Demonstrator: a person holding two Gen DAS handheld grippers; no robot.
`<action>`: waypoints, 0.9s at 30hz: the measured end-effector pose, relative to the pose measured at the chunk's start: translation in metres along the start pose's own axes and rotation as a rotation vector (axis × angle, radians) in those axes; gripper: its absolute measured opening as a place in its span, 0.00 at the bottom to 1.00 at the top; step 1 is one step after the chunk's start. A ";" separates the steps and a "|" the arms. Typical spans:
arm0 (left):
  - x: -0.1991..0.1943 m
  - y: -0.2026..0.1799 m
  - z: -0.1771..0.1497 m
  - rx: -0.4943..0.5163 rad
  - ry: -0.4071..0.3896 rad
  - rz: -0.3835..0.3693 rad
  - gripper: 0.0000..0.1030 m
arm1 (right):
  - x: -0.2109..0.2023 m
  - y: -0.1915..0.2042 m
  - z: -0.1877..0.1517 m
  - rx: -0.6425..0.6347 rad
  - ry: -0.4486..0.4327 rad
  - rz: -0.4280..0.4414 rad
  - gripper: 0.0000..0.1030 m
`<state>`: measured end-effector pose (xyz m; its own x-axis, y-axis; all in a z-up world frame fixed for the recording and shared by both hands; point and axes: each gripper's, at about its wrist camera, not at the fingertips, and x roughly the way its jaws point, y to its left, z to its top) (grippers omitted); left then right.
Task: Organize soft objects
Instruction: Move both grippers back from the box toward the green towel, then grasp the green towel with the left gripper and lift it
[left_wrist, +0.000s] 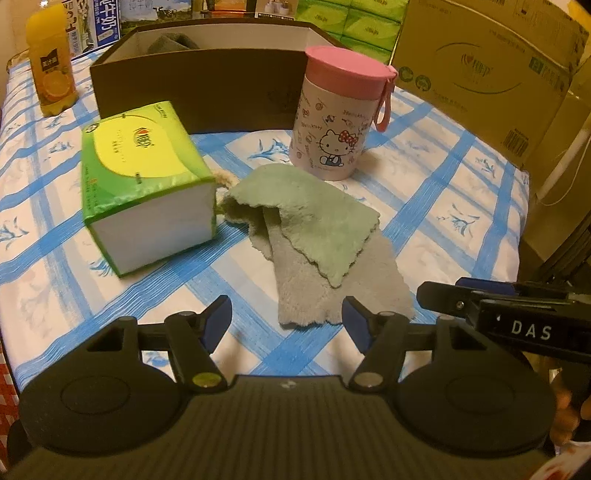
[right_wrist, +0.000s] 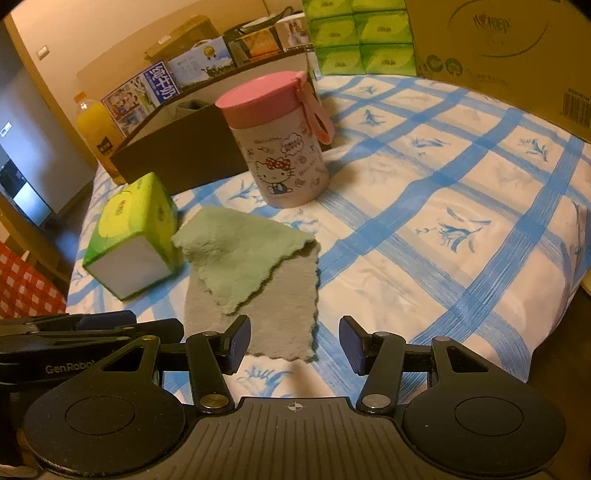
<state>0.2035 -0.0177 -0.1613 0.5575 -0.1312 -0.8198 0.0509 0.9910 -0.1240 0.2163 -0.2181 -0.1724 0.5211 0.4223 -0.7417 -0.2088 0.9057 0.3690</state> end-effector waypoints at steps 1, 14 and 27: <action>0.003 -0.001 0.001 0.003 0.004 0.000 0.61 | 0.002 -0.002 0.001 0.004 0.001 -0.003 0.52; 0.046 -0.008 0.021 0.013 -0.001 0.012 0.60 | 0.016 -0.021 0.008 0.051 0.015 -0.035 0.52; 0.052 -0.022 0.020 0.137 -0.051 -0.013 0.09 | 0.013 -0.024 0.007 0.061 0.018 -0.050 0.52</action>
<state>0.2482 -0.0462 -0.1901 0.5972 -0.1461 -0.7887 0.1694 0.9841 -0.0540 0.2339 -0.2345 -0.1875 0.5142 0.3773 -0.7702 -0.1318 0.9221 0.3638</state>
